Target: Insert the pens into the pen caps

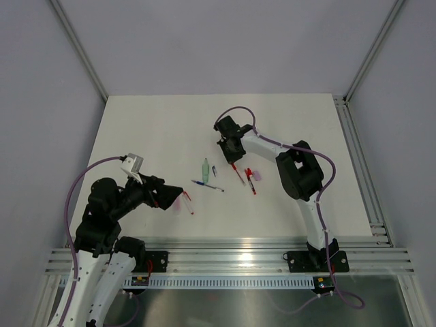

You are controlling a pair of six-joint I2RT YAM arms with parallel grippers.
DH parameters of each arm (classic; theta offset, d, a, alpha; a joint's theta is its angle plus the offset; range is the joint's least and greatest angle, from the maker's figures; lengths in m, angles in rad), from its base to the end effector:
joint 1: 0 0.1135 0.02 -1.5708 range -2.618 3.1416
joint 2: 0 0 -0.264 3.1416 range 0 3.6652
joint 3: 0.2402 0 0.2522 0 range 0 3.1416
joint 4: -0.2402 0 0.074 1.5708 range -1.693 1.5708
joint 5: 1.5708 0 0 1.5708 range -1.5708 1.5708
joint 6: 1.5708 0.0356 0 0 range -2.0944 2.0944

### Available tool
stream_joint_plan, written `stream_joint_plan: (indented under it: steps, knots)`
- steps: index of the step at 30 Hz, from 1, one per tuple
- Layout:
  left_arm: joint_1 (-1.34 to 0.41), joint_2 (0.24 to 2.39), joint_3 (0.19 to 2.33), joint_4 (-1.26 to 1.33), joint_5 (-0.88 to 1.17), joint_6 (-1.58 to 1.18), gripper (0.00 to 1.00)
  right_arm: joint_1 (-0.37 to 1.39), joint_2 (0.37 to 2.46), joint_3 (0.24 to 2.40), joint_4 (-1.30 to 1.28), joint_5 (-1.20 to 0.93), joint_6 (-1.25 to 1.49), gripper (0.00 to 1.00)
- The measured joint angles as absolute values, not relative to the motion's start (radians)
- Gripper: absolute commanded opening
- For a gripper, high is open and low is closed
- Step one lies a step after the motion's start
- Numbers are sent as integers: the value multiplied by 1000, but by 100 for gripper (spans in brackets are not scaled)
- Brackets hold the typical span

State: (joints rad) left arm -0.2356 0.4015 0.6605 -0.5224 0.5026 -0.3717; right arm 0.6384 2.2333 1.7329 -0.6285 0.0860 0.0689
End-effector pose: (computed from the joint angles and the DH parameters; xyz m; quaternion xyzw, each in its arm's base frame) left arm 0.0932 -0.0400 0.3100 0.0986 0.7774 -0.3645 0.5031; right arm 0.3816 0.2794 0.1578 -0.2648 0.9382 0.0365 0.2199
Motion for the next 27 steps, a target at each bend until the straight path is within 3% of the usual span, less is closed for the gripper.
stream_joint_plan:
  steps: [9,18,23,27]
  knots:
    - [-236,417,658,-512,525,-390,99,638,2141,1639,-559,88,88,0]
    - [-241,434,626,-492,543,-435,99,694,1650,1407,-362,65,327,0]
    - [-241,437,612,-457,584,-449,75,818,1463,1202,-134,59,555,0]
    - [-243,461,601,-436,628,-453,69,889,1456,1126,-35,86,688,0]
